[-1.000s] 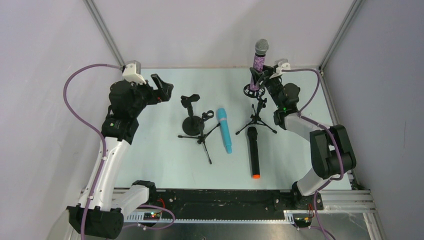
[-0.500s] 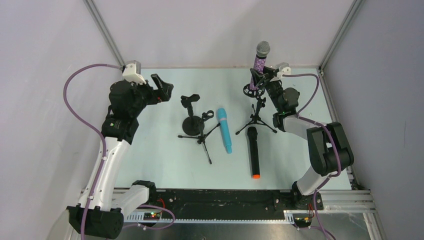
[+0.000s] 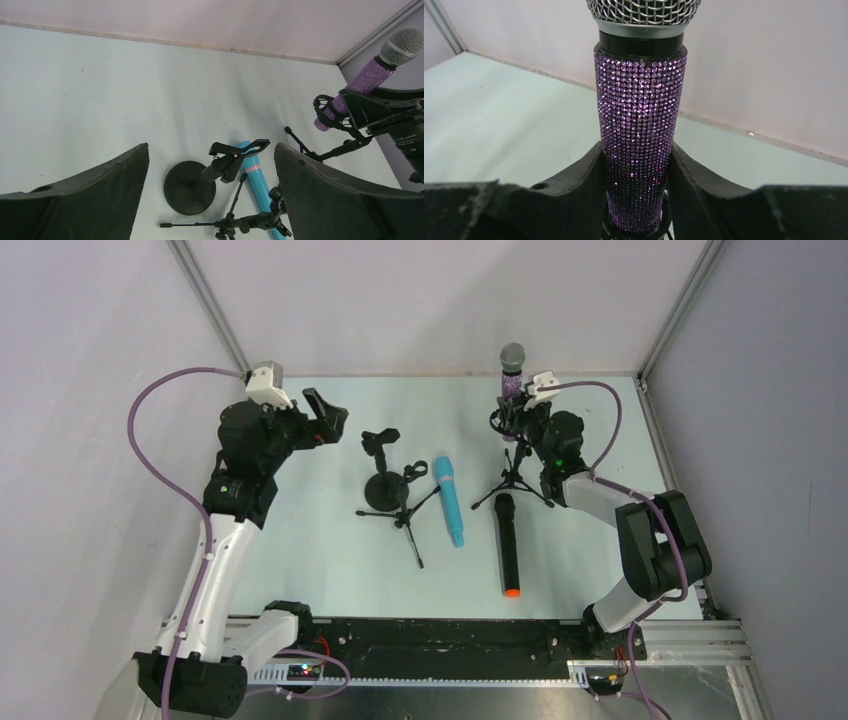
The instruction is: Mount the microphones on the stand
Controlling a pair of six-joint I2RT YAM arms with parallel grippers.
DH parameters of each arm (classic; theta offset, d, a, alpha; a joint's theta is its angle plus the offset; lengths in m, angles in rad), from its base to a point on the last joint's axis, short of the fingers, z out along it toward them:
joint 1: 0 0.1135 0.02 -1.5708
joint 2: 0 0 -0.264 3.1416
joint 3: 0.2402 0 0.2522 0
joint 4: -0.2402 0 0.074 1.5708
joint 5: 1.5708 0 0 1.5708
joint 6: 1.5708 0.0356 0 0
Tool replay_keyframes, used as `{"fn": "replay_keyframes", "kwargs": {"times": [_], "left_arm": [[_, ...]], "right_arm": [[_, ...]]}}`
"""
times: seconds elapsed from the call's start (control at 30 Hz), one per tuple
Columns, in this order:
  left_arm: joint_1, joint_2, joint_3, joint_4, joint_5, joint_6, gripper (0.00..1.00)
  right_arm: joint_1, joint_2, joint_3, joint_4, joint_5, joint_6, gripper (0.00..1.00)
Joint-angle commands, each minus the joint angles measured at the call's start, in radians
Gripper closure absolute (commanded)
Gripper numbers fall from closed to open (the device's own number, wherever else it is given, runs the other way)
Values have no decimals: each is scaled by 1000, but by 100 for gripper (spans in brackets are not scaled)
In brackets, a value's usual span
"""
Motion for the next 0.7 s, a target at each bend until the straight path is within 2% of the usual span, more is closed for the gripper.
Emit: {"fn": "replay_keyframes", "kwargs": {"times": [0.0, 0.3, 0.57, 0.67], "left_arm": [[-6, 3, 17, 31, 14, -13, 2], [-9, 0, 17, 30, 10, -9, 2], [-9, -1, 18, 31, 11, -8, 2], [-8, -2, 18, 31, 9, -9, 2]], "right_arm": [[31, -46, 19, -42, 54, -90, 100], [58, -46, 18, -56, 69, -52, 100], [63, -56, 18, -93, 180, 25, 100], [62, -69, 18, -118, 190, 38, 90]]}}
